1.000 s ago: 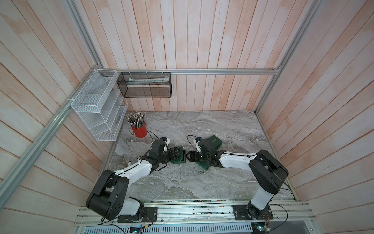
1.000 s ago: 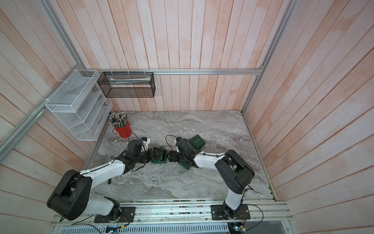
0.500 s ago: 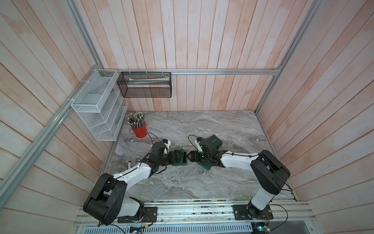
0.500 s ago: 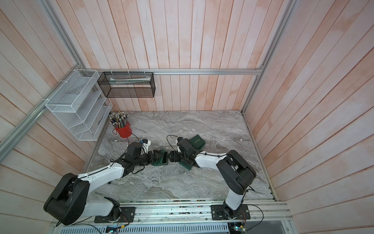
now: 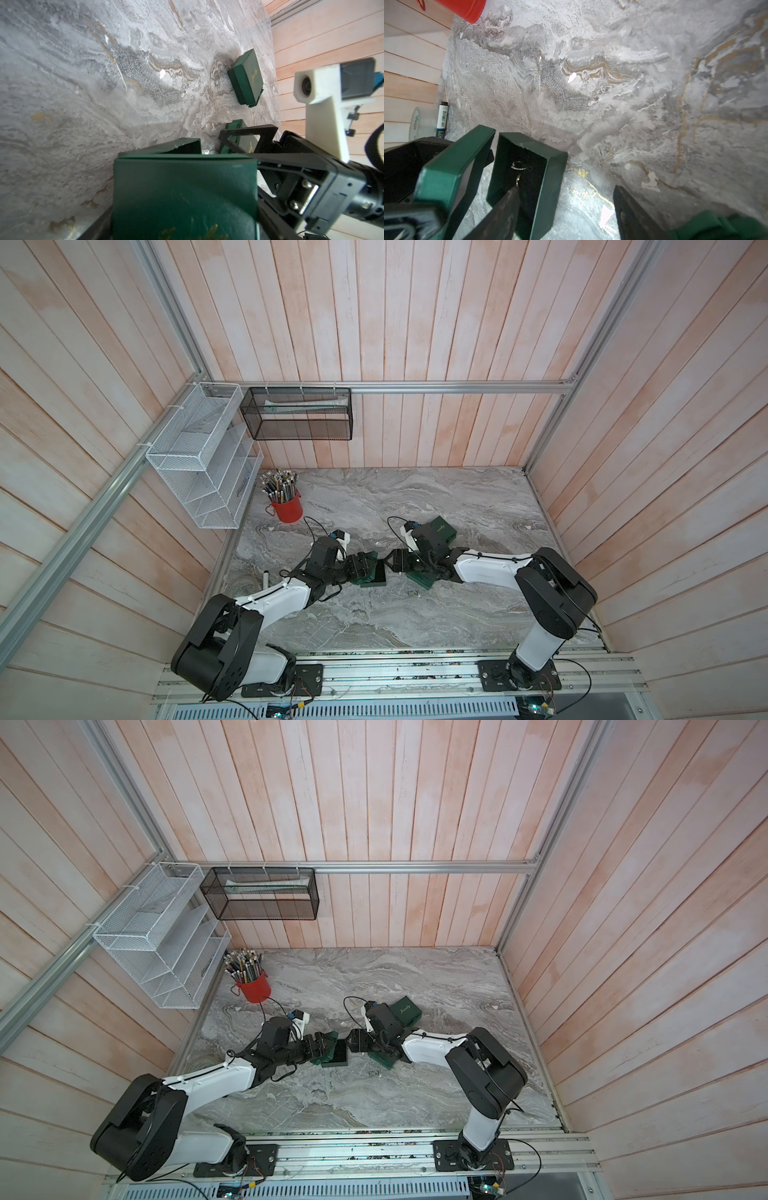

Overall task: Take the rings out of the lift-off lid box
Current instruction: Open the lid on the jewelry box, then place the lid at the center of the board.

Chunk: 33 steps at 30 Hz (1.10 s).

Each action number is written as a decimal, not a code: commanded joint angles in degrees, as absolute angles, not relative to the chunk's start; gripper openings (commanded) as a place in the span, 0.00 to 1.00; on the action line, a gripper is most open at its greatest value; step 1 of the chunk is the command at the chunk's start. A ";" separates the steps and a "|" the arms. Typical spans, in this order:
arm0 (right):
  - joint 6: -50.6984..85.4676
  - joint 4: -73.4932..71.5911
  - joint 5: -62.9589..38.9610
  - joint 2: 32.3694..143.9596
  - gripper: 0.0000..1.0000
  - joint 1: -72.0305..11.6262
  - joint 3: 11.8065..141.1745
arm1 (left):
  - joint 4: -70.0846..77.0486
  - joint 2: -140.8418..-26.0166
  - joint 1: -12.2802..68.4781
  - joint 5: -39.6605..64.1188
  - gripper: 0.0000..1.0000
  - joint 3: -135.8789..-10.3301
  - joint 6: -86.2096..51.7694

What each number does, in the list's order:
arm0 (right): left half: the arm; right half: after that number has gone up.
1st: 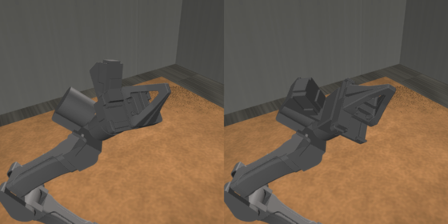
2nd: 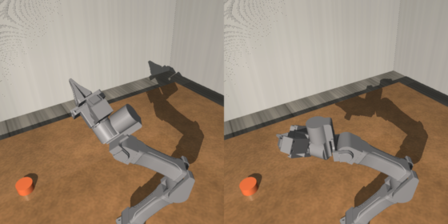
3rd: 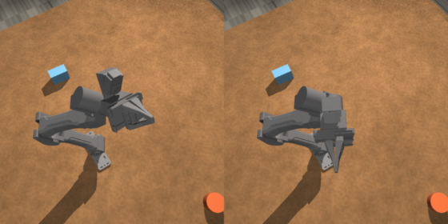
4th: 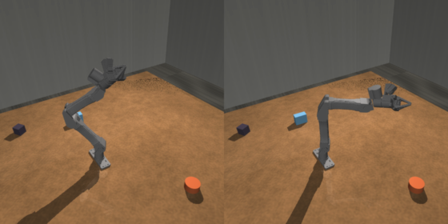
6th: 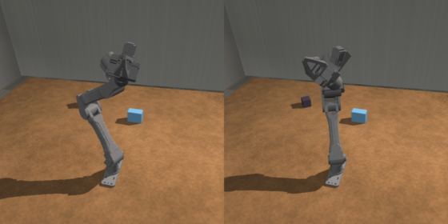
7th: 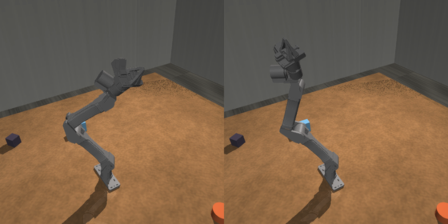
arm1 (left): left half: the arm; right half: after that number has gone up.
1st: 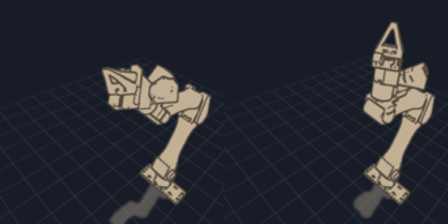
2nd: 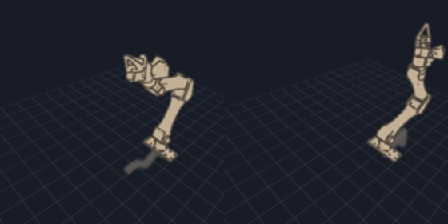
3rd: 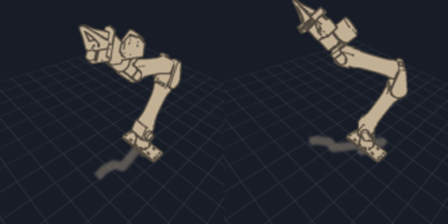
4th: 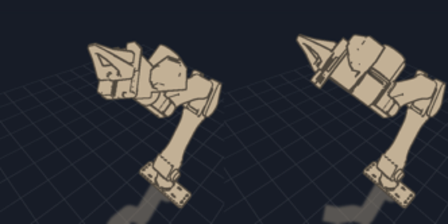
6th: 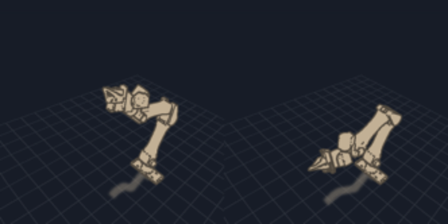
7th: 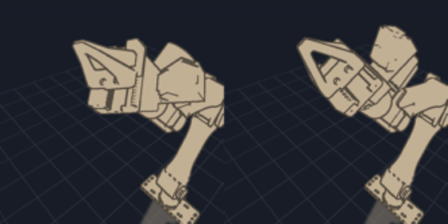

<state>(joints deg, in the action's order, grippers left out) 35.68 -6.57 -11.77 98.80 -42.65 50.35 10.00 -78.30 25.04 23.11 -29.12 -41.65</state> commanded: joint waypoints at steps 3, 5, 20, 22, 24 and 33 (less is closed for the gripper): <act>33.98 5.88 -7.30 99.15 0.74 -41.36 46.85 | 9.18 -75.52 23.31 18.35 0.87 -28.21 -42.36; 33.11 5.28 -7.21 97.60 0.74 -41.40 46.35 | 6.95 -73.50 22.16 15.20 0.89 -28.21 -42.11; 24.96 9.40 -5.34 91.02 0.74 -43.65 50.22 | -7.06 -78.70 16.69 -3.25 0.96 -35.09 -35.27; 24.10 10.25 -5.05 90.51 0.74 -44.27 51.33 | -6.70 -79.60 16.66 -2.82 0.99 -35.76 -35.07; 23.60 10.34 -5.00 89.85 0.74 -44.56 51.89 | -6.10 -79.34 16.68 -2.75 1.00 -35.94 -35.07; 24.16 6.87 -9.58 90.15 0.54 -45.08 54.74 | -6.01 -73.14 16.63 -0.09 1.00 -35.68 -36.38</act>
<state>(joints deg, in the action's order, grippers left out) 24.21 8.05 -7.35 89.89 -44.49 52.88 -5.65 -75.75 16.88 -1.08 -34.61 -36.21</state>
